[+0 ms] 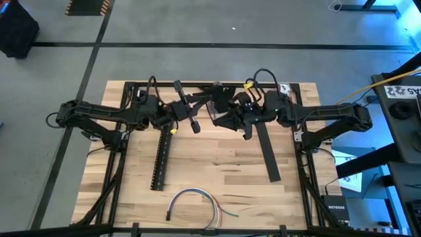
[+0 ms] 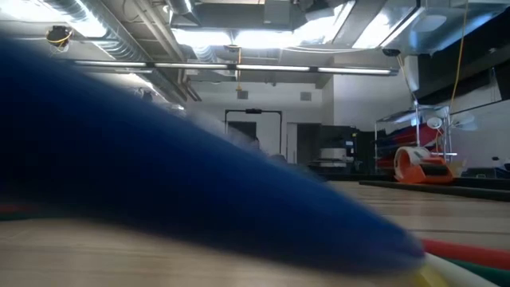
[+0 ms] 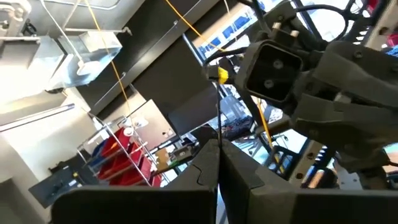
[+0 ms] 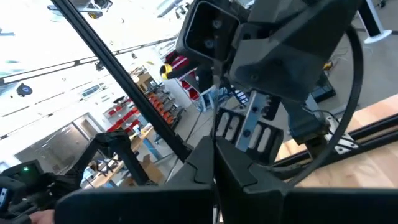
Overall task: Ziptie cables
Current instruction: Wrap the cable wires together using the black zip tie
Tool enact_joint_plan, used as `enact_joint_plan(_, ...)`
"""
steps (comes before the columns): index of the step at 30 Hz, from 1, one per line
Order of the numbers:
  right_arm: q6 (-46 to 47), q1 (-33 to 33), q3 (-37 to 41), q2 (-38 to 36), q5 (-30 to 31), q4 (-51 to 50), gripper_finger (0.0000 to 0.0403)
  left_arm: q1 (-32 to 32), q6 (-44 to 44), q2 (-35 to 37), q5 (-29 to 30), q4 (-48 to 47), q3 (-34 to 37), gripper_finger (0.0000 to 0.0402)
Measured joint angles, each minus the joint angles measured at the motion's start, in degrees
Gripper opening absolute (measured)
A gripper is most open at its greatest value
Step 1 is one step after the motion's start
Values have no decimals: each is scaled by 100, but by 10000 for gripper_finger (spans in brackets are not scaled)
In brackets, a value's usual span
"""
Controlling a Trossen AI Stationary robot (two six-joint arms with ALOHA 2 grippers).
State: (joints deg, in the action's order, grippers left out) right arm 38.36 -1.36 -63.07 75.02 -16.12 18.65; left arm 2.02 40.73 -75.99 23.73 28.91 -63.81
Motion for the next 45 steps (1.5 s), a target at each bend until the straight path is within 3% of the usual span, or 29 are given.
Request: enact_joint_plan(45, -106, 65, 0, 2, 105, 67, 0, 114, -334, 174, 203, -317, 0, 0)
